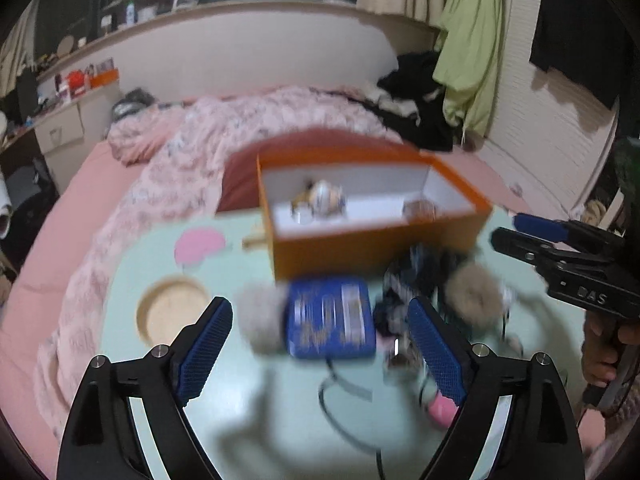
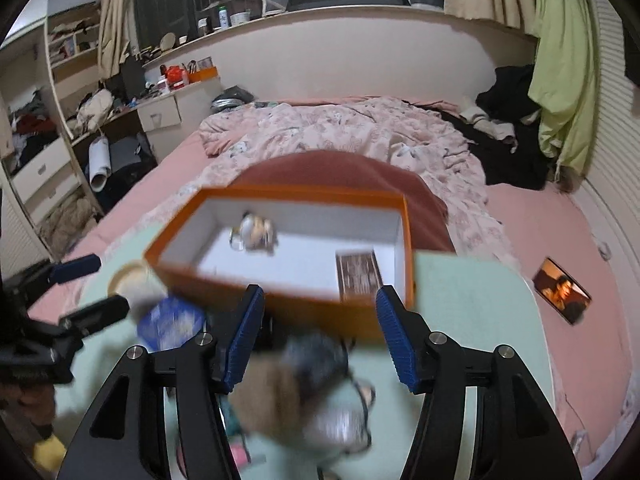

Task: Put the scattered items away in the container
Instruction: 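Move both open grippers back over the items on the table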

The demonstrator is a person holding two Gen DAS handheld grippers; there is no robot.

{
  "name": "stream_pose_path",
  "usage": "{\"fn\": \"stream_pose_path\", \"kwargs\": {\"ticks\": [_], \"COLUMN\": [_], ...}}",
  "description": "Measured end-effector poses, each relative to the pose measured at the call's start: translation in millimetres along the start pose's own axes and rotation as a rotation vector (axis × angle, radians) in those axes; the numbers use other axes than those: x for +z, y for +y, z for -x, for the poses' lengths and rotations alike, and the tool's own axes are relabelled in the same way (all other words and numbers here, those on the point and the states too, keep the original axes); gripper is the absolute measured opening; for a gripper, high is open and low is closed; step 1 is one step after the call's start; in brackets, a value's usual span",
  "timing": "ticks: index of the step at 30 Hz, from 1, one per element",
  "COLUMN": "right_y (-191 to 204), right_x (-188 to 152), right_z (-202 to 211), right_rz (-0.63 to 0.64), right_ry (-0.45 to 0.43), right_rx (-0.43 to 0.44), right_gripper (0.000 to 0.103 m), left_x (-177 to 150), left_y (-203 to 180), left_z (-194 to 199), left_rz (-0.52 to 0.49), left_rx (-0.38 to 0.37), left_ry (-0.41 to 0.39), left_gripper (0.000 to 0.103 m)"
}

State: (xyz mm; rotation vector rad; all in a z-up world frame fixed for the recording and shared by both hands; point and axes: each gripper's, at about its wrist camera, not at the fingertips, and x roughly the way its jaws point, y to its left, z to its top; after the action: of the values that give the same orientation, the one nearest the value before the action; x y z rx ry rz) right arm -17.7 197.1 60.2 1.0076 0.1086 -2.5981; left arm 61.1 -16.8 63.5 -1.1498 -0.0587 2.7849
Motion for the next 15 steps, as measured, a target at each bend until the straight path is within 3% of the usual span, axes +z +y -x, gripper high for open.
{"fn": "stream_pose_path", "kwargs": {"ticks": [8, 11, 12, 14, 15], "right_y": [0.3, -4.5, -7.3, -11.8, -11.0], "right_x": [-56.5, -68.1, -71.6, -78.6, -80.4], "right_z": [14.3, 5.8, 2.9, -4.5, -3.7], "right_rz": [-0.003, -0.027, -0.04, -0.07, -0.075], "right_ry": [0.075, 0.128, 0.14, 0.173, 0.164], "right_rx": [0.014, 0.008, 0.005, 0.0, -0.013], "right_gripper": [0.059, 0.059, 0.059, 0.06, 0.067], "left_x": [-42.5, -47.0, -47.4, -48.2, -47.9], "left_y": [-5.3, -11.5, -13.8, -16.7, -17.4], "left_z": [-25.0, -32.1, -35.3, -37.7, -38.2], "left_rz": [0.057, 0.019, 0.002, -0.016, -0.021], "left_rx": [0.043, 0.095, 0.112, 0.114, 0.111], "left_ry": [0.129, 0.155, 0.171, 0.178, 0.178], "left_gripper": [0.089, 0.095, 0.102, 0.103, 0.103]}}
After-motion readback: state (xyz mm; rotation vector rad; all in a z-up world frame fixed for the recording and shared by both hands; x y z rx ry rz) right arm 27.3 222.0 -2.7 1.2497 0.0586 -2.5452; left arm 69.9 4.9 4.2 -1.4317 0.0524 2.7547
